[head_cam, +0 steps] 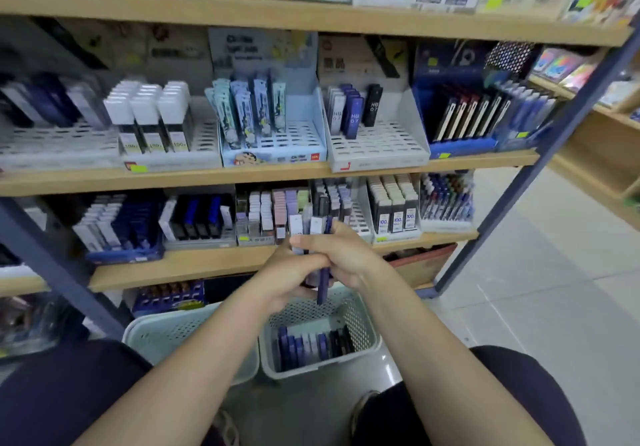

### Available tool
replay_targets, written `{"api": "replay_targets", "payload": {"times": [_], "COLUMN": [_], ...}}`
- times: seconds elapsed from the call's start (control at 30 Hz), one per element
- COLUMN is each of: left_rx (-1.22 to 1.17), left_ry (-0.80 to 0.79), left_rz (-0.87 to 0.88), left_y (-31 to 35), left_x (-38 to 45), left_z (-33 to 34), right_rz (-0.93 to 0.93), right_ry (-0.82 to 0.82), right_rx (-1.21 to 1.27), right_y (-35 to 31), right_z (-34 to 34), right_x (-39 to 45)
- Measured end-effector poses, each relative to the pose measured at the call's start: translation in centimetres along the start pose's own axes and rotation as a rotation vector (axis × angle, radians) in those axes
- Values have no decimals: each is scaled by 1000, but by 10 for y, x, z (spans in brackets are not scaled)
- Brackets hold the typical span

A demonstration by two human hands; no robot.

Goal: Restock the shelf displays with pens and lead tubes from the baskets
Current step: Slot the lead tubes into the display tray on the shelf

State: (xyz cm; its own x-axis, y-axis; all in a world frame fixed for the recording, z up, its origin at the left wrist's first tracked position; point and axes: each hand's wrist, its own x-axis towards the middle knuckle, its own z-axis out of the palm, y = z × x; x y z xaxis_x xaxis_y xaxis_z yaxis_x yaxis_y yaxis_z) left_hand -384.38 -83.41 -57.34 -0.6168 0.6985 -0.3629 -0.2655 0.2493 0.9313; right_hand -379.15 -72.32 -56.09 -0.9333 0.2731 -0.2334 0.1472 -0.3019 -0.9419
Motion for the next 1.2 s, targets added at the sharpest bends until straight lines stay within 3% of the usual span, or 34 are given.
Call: {"api": "replay_targets", "payload": {"times": [0.13,0.5,0.83,1.2], "left_rx": [-63,16,107,-72], "left_ry": [-63,5,89,163], "left_rz": [39,301,292,329], "left_y": [31,82,66,67], "left_x": [-17,-4,28,36], "left_z": [7,17,9,5], "right_rz": [-79,-321,-406,-375], "right_ry": [13,83,276,199], "right_rx": [-24,-129,-477,-310], "right_y": [-27,-83,-63,-49], "right_z": [5,6,6,-2], "right_x": [-9,-8,13,19]}}
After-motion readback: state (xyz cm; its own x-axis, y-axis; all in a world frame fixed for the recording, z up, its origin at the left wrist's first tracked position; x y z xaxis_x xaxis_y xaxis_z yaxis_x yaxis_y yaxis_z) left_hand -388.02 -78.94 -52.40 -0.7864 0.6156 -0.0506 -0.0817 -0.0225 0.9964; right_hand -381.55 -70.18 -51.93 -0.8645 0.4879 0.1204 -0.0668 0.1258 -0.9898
